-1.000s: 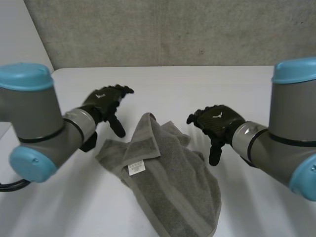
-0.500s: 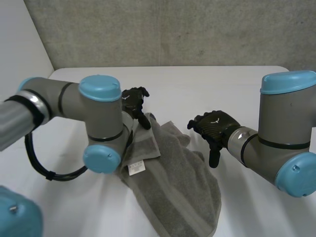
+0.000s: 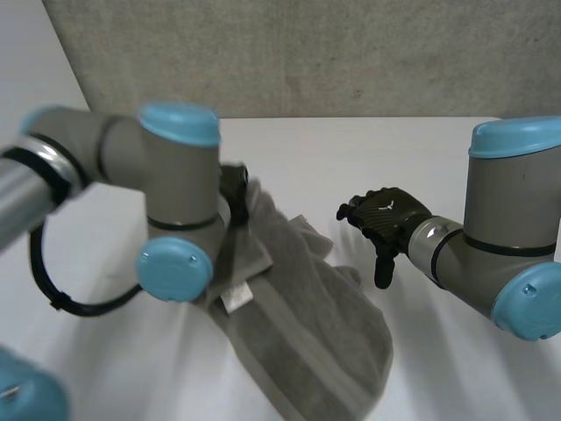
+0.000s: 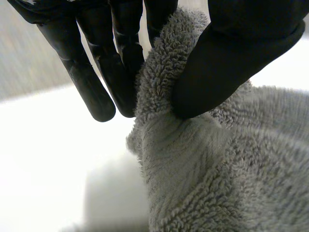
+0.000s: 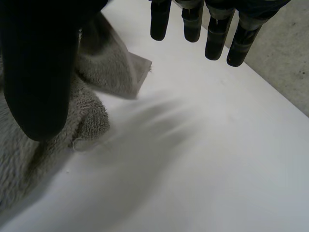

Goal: Fold the towel.

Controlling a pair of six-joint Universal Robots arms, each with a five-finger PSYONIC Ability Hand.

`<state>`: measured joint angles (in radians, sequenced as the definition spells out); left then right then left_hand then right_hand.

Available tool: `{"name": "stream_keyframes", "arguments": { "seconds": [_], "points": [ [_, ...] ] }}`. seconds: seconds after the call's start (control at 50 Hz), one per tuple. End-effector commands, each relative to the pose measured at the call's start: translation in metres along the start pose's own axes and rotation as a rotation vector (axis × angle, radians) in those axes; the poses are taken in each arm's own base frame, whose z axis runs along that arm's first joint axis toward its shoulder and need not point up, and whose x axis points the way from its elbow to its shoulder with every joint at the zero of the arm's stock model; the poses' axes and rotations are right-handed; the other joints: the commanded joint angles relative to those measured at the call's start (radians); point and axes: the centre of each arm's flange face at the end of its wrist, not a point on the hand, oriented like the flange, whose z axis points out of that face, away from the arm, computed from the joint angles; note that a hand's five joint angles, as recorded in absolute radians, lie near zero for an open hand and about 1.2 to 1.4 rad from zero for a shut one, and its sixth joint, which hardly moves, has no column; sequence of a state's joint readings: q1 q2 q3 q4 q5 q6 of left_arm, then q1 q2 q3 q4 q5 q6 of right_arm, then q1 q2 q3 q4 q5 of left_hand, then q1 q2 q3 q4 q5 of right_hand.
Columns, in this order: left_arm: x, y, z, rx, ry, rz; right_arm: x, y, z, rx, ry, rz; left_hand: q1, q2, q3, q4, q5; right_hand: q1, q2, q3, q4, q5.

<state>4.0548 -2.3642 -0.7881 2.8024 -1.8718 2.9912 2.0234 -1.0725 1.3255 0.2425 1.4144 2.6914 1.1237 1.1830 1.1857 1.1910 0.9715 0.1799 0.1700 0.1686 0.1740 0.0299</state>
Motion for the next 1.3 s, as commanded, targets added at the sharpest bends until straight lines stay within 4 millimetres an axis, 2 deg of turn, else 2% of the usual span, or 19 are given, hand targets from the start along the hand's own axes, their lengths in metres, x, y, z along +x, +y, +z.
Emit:
{"name": "stream_keyframes", "arguments": {
  "seconds": [0.02, 0.08, 0.2, 0.28, 0.36, 0.5, 0.64, 0.66, 0.78, 0.82, 0.86, 0.92, 0.98, 1.04, 1.08, 1.14, 1.18, 1.24, 1.3],
  "points": [
    [-0.001, -0.070, -0.049, 0.220, 0.069, -0.016, 0.016, -0.009, 0.003, 0.045, 0.047, 0.016, 0.273, 0.213, 0.211, 0.205, 0.250, -0.005, 0.005, 0.006, 0.001, -0.030],
    [0.003, -0.086, -0.074, 0.258, 0.148, 0.076, 0.032, -0.020, 0.007, 0.100, 0.087, 0.029, 0.273, 0.213, 0.211, 0.205, 0.250, -0.005, 0.005, 0.006, 0.001, -0.030],
    [-0.002, -0.087, -0.129, 0.277, 0.233, 0.292, 0.049, -0.036, 0.011, 0.188, 0.085, 0.122, 0.273, 0.213, 0.211, 0.205, 0.250, -0.005, 0.005, 0.006, 0.001, -0.030],
    [-0.009, -0.084, -0.155, 0.287, 0.244, 0.352, 0.055, -0.052, 0.014, 0.305, -0.108, 0.262, 0.273, 0.213, 0.211, 0.205, 0.250, -0.005, 0.005, 0.006, 0.001, -0.030],
    [-0.014, -0.074, -0.192, 0.298, 0.273, 0.387, 0.041, -0.057, 0.025, 0.363, -0.359, 0.354, 0.273, 0.213, 0.211, 0.205, 0.250, -0.005, 0.005, 0.006, 0.001, -0.030],
    [-0.018, -0.050, -0.229, 0.281, 0.348, 0.402, 0.025, -0.048, 0.045, 0.385, -0.476, 0.343, 0.273, 0.213, 0.211, 0.205, 0.250, -0.005, 0.005, 0.006, 0.001, -0.030],
    [-0.018, -0.026, -0.257, 0.262, 0.440, 0.414, -0.031, -0.040, 0.057, 0.415, -0.647, 0.239, 0.273, 0.213, 0.211, 0.205, 0.250, -0.005, 0.005, 0.006, 0.001, -0.030],
    [-0.018, -0.026, -0.257, 0.262, 0.440, 0.414, -0.032, -0.040, 0.057, 0.415, -0.647, 0.238, 0.273, 0.213, 0.211, 0.205, 0.250, -0.005, 0.005, 0.006, 0.001, -0.030],
    [-0.019, -0.024, -0.263, 0.270, 0.445, 0.413, -0.089, -0.033, 0.045, 0.391, -0.854, 0.204, 0.273, 0.213, 0.211, 0.205, 0.250, -0.005, 0.005, 0.006, 0.001, -0.030],
    [-0.020, -0.026, -0.263, 0.274, 0.441, 0.412, -0.096, -0.032, 0.042, 0.385, -0.867, 0.201, 0.273, 0.213, 0.211, 0.205, 0.250, 0.158, 0.167, 0.169, 0.163, 0.133],
    [-0.020, -0.027, -0.261, 0.276, 0.432, 0.415, -0.096, -0.034, 0.042, 0.390, -0.852, 0.191, 0.273, 0.213, 0.211, 0.205, 0.250, 0.613, 0.623, 0.625, 0.619, 0.589],
    [-0.022, -0.030, -0.256, 0.281, 0.416, 0.413, -0.093, -0.036, 0.042, 0.396, -0.840, 0.188, 0.273, 0.213, 0.211, 0.205, 0.250, 0.739, 0.749, 0.750, 0.745, 0.714],
    [-0.028, -0.038, -0.244, 0.295, 0.365, 0.403, -0.081, -0.039, 0.042, 0.392, -0.800, 0.198, 0.273, 0.213, 0.211, 0.205, 0.250, 0.806, 0.816, 0.818, 0.812, 0.782],
    [-0.040, -0.045, -0.227, 0.298, 0.297, 0.387, -0.058, -0.038, 0.043, 0.388, -0.744, 0.210, 0.273, 0.213, 0.211, 0.205, 0.250, 0.645, 0.655, 0.656, 0.651, 0.620],
    [-0.045, -0.046, -0.220, 0.290, 0.268, 0.380, -0.032, -0.040, 0.046, 0.390, -0.639, 0.211, 0.273, 0.213, 0.211, 0.205, 0.250, 0.002, 0.012, 0.013, 0.008, -0.022],
    [-0.051, -0.044, -0.209, 0.269, 0.245, 0.375, -0.014, -0.042, 0.048, 0.386, -0.548, 0.222, 0.273, 0.213, 0.211, 0.205, 0.250, -0.004, 0.006, 0.007, 0.002, -0.028],
    [-0.049, -0.039, -0.204, 0.244, 0.277, 0.377, 0.019, -0.042, 0.046, 0.358, -0.381, 0.245, 0.273, 0.213, 0.211, 0.205, 0.250, -0.001, 0.009, 0.010, 0.005, -0.026],
    [-0.049, -0.036, -0.204, 0.236, 0.292, 0.377, 0.038, -0.038, 0.040, 0.316, -0.307, 0.273, 0.273, 0.213, 0.211, 0.205, 0.250, 0.005, 0.015, 0.016, 0.011, -0.020],
    [-0.047, -0.031, -0.204, 0.223, 0.310, 0.379, 0.040, -0.032, 0.035, 0.267, -0.314, 0.286, 0.273, 0.213, 0.211, 0.205, 0.250, 0.017, 0.026, 0.028, 0.022, -0.008]
  ]
}}
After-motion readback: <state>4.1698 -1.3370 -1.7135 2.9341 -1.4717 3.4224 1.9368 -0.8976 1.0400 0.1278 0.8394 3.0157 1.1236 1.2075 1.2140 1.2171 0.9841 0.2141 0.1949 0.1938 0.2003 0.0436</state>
